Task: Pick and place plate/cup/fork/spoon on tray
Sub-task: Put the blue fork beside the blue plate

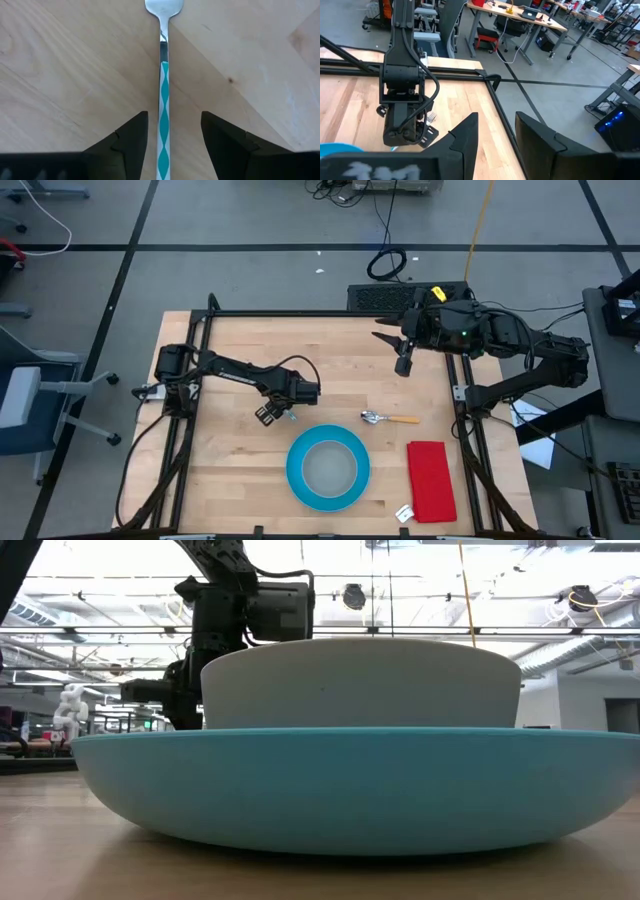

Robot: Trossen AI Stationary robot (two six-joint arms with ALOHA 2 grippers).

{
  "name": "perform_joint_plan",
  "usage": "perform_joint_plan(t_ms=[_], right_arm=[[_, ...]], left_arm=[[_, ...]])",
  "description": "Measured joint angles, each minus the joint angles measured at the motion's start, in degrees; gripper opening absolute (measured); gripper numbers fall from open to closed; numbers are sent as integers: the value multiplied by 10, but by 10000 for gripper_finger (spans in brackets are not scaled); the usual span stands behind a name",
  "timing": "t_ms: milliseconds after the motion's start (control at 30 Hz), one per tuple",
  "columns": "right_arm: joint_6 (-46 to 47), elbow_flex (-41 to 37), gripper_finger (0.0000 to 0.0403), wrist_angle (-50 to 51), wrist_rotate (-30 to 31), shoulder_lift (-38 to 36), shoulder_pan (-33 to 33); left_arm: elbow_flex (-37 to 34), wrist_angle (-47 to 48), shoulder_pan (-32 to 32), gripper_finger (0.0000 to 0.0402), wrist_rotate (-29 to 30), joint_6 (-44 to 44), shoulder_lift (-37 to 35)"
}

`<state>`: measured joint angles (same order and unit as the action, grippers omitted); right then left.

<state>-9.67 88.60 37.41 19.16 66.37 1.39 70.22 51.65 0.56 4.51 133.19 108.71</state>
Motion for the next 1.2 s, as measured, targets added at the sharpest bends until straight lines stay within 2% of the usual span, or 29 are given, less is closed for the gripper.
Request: perform_joint_plan(t_ms=[767,1200], right_arm=[[7,0,120,15,0,0,0],[7,0,120,15,0,0,0]], left_arm=[[0,14,-14,187,7,19,0],[2,-2,-10,117,0,2,23]])
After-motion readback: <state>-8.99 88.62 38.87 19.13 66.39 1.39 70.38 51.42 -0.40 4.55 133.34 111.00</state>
